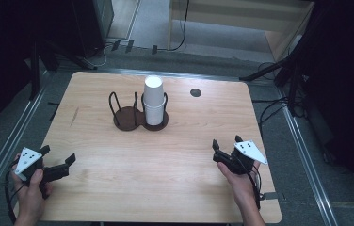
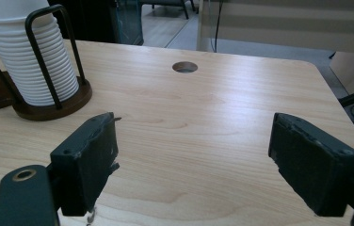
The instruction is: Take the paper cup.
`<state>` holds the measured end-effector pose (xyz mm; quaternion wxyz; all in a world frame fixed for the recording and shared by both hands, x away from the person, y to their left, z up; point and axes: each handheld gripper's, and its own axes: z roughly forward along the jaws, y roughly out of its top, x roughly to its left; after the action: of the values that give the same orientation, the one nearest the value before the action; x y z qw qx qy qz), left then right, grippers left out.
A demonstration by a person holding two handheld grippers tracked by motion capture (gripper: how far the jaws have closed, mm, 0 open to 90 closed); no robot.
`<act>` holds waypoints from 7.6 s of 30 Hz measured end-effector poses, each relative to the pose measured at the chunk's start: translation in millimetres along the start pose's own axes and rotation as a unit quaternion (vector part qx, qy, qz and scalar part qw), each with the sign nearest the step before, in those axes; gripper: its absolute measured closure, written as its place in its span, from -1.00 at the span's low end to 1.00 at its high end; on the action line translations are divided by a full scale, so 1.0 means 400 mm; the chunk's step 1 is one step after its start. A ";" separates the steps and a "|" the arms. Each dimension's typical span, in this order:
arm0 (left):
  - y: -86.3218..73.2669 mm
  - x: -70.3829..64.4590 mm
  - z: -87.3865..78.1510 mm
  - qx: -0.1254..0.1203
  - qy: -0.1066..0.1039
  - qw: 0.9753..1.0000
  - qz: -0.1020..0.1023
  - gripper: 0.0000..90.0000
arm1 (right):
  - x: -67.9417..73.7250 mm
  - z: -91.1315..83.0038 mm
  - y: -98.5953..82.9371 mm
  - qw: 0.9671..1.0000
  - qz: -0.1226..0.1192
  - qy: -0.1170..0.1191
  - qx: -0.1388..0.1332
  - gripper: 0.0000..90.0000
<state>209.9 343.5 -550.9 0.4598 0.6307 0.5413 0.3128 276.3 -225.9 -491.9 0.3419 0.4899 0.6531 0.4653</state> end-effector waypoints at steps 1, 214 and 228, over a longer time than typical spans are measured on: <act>0.000 0.000 0.000 -0.001 0.000 1.000 -0.001 -1.00 | 0.004 0.003 0.004 1.000 -0.002 0.001 0.000 -0.64; 0.003 0.007 0.006 0.000 -0.008 1.000 -0.019 -1.00 | 0.150 0.142 0.341 0.999 -0.010 0.031 -0.014 -0.34; 0.047 -0.035 0.005 -0.007 -0.014 1.000 -0.003 -1.00 | 0.152 0.102 0.254 0.999 -0.028 0.026 0.002 -0.34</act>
<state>215.9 329.7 -532.9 0.4728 0.6299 0.5347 0.3064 328.6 -147.8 -409.1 0.3366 0.4598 0.6762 0.4670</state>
